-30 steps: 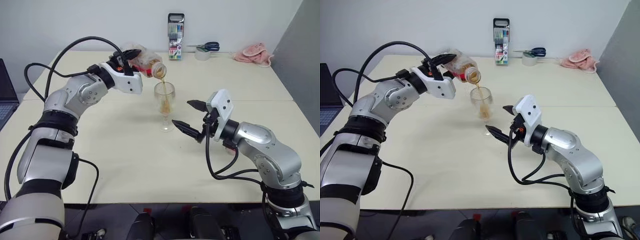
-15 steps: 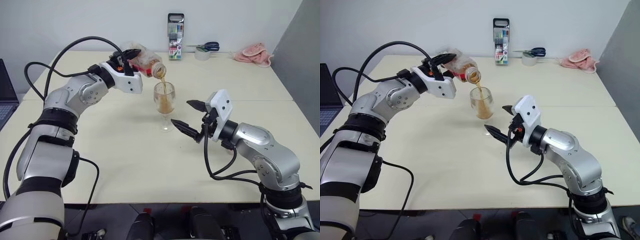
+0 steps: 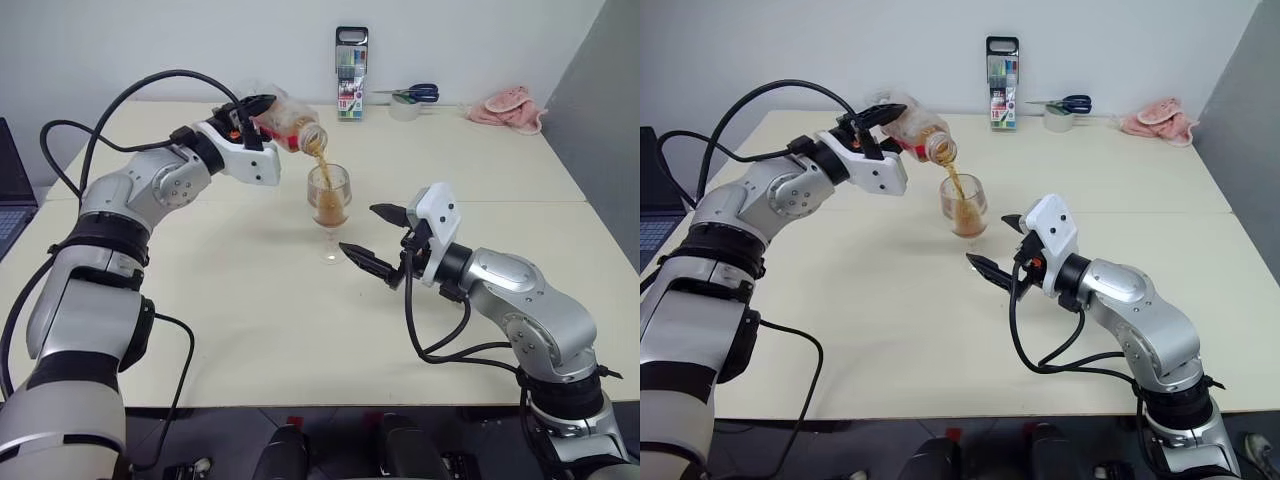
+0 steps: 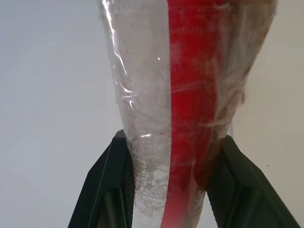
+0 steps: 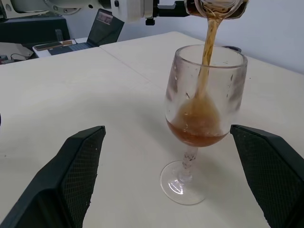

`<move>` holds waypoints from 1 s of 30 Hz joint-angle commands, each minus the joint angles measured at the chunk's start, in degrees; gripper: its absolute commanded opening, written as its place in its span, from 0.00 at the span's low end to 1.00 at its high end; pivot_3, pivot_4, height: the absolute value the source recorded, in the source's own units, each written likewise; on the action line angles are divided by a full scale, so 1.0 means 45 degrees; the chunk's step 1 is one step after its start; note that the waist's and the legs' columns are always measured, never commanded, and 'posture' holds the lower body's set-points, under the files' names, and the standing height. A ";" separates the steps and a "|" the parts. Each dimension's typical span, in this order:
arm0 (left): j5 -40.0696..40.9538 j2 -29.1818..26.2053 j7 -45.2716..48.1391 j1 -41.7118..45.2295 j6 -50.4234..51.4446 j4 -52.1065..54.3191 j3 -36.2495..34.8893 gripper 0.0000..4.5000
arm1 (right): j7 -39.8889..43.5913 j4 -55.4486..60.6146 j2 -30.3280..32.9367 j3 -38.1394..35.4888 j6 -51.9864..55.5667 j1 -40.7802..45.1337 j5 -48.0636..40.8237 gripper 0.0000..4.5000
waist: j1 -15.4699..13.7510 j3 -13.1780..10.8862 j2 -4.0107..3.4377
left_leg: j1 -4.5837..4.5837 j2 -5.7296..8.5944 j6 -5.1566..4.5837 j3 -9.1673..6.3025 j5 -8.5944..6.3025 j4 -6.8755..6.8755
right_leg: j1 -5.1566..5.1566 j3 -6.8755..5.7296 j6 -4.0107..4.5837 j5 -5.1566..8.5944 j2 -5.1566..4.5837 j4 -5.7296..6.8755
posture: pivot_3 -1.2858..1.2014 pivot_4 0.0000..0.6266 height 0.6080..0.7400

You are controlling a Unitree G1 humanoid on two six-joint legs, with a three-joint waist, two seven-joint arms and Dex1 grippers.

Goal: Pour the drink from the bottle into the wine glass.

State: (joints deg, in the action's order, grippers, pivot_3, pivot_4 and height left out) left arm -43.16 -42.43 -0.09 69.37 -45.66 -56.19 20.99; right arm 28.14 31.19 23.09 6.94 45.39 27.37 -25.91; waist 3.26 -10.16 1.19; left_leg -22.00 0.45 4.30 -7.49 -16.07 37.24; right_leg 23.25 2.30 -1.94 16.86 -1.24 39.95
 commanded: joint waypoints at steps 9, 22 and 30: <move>-0.0172 -0.0302 -0.0670 0.0672 -0.0158 -0.0018 0.0041 0.36 | -0.0134 0.0429 -0.0113 -0.0107 -0.0064 0.0176 -0.0116 1.00 | 0.0001 0.0000 0.0000 | 0.0000 0.0000 0.0000 0.0000 0.0000 0.0003 | 0.0000 0.0000 0.0000 0.0000 0.0000 0.0002 | 0.52 0.24 1.00; -0.0350 -0.0383 -0.0908 0.0858 -0.0236 -0.0184 0.0216 0.36 | -0.0239 0.0437 -0.0166 -0.0100 -0.0032 0.0194 -0.0107 1.00 | 0.0002 0.0000 0.0000 | 0.0001 0.0000 0.0001 0.0001 0.0000 0.0006 | 0.0000 0.0000 0.0000 0.0000 0.0000 0.0004 | 0.52 0.24 1.00; -0.0338 -0.0345 -0.0888 0.0917 -0.0250 -0.0276 0.0200 0.36 | -0.0224 0.0478 -0.0169 -0.0073 -0.0068 0.0103 -0.0093 1.00 | 0.0001 0.0000 0.0000 | 0.0000 0.0001 0.0001 0.0001 0.0000 0.0007 | 0.0000 0.0000 0.0000 0.0000 -0.0001 0.0005 | 0.52 0.24 1.00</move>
State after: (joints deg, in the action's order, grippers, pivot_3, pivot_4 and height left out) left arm -45.15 -42.95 -3.10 70.69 -46.69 -57.99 22.26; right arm 27.36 31.19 22.44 6.93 45.54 27.46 -25.95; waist 3.26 -10.16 1.19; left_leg -22.00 0.45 4.30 -7.48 -16.07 37.27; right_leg 23.25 2.31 -1.94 16.86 -1.24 39.97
